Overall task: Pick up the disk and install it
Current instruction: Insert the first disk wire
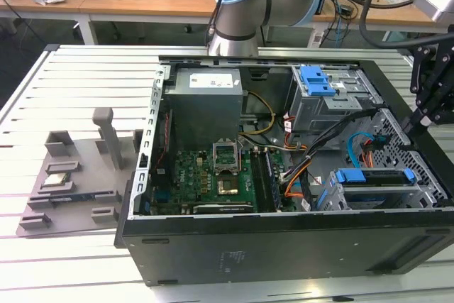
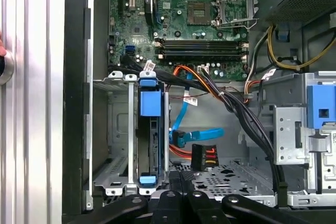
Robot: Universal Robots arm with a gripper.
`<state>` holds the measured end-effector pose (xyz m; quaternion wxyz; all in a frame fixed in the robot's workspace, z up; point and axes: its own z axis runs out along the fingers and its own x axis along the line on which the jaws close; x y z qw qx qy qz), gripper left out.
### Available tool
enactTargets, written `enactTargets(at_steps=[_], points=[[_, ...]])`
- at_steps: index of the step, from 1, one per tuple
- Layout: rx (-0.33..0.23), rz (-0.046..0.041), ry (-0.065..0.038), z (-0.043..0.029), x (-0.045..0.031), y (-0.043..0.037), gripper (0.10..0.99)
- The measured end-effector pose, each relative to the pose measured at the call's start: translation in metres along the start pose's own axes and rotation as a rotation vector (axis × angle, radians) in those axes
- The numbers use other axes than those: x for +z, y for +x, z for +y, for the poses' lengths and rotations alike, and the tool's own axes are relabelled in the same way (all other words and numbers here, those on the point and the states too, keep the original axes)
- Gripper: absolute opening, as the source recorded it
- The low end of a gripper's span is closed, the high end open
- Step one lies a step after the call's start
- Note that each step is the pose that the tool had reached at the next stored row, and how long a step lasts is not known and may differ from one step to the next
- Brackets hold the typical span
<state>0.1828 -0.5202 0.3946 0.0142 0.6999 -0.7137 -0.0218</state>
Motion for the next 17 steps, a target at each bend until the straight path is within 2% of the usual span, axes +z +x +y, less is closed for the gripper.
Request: enactTargets(at_steps=[2, 5, 6, 8, 11, 17], points=[[0.0, -0.0001, 0.0, -0.0001, 0.0032, -0.0007, 0.106], [0.0, 0.0004, 0.0, 0.0025, 0.0128, -0.0037, 0.106], [0.0, 0.0015, 0.0, 0.0045, 0.0169, -0.0098, 0.106], [0.0, 0.0017, 0.0, 0.0053, 0.0229, -0.0147, 0.106], [0.0, 0.0015, 0.0, 0.0054, 0.0263, -0.0166, 0.106], [0.0, 0.0019, 0.0, 0.0054, 0.0264, -0.0167, 0.106]])
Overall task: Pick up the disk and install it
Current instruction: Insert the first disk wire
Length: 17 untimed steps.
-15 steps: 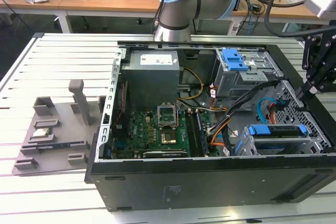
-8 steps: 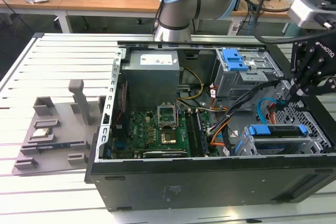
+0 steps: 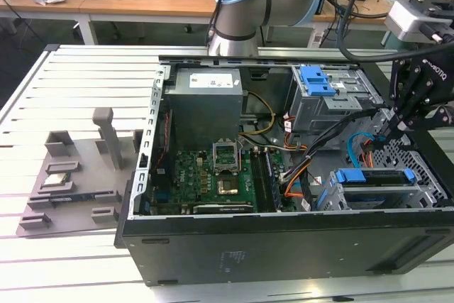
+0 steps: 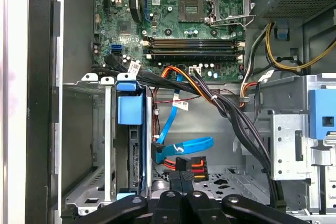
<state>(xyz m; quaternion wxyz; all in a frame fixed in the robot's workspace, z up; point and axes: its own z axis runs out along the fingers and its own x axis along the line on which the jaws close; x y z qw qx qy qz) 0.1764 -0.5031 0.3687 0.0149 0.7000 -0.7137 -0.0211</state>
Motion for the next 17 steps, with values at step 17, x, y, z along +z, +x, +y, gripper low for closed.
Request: enactTargets(at_steps=[17], points=[[0.0, -0.0001, 0.0, 0.0, 0.0036, 0.0, 0.361]])
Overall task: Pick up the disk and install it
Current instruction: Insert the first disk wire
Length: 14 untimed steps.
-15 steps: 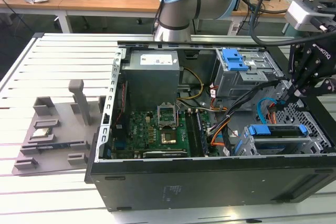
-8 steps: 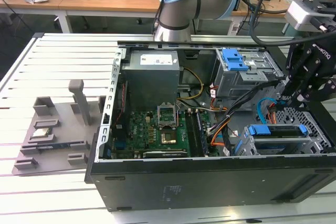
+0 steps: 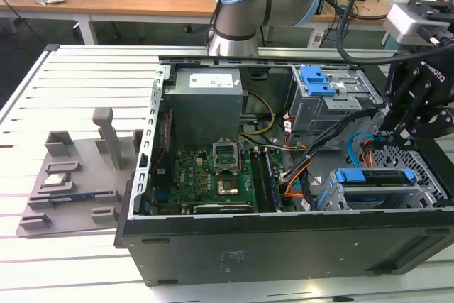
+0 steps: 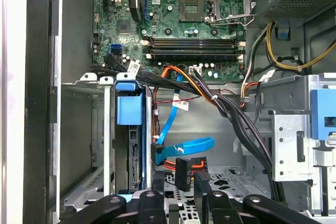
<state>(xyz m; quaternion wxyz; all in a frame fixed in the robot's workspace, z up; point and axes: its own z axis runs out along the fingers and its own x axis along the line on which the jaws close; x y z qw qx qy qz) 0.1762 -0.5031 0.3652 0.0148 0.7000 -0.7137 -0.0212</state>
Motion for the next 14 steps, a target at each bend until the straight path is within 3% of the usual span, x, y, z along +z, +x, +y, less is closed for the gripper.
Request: enactTargets(at_steps=[5, 11, 12, 14], points=[[0.0, 0.0001, 0.0, -0.0004, 0.011, 0.0001, 0.361], [0.0, 0.0001, 0.0, -0.0005, 0.0121, 0.0001, 0.349], [0.0, 0.0002, 0.0, -0.0005, 0.0122, 0.0001, 0.216], [0.0, 0.0002, 0.0, -0.0005, 0.0124, 0.0001, 0.188]])
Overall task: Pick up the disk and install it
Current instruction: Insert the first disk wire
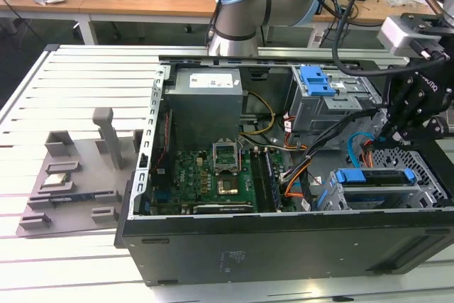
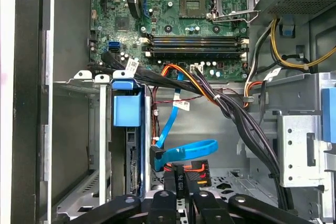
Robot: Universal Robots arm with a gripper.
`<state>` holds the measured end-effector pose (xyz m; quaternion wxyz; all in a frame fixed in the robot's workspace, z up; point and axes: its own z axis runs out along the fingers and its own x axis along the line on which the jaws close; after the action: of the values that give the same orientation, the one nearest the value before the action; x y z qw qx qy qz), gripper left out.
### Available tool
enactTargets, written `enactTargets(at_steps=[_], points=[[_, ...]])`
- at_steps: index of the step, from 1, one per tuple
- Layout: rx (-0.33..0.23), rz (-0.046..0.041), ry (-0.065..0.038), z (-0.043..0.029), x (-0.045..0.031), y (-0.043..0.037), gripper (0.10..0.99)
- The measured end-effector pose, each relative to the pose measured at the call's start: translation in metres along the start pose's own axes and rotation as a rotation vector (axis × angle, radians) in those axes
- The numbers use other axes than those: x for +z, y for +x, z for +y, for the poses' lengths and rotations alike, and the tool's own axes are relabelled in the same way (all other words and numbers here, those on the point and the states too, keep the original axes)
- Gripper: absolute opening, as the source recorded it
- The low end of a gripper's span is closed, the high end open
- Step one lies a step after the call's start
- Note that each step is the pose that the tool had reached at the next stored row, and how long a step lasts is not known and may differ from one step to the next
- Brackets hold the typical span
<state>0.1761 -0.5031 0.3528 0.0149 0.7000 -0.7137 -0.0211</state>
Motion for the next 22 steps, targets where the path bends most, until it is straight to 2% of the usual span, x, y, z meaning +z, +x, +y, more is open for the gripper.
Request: enactTargets(at_steps=[3, 4, 6, 13, 15, 22], points=[[0.0, -0.0005, 0.0, 0.0, 0.0004, 0.0012, 0.188], [0.0, -0.0002, 0.0, -0.0001, 0.0002, 0.0091, 0.188], [0.0, 0.0001, 0.0, -0.0003, 0.0, 0.0192, 0.188], [-0.001, 0.0004, 0.0, -0.0009, 0.0055, 0.0337, 0.188], [-0.001, 0.0002, 0.0, -0.001, 0.0076, 0.036, 0.188], [-0.001, 0.0004, 0.0, -0.0041, 0.0105, 0.0358, 0.188]])
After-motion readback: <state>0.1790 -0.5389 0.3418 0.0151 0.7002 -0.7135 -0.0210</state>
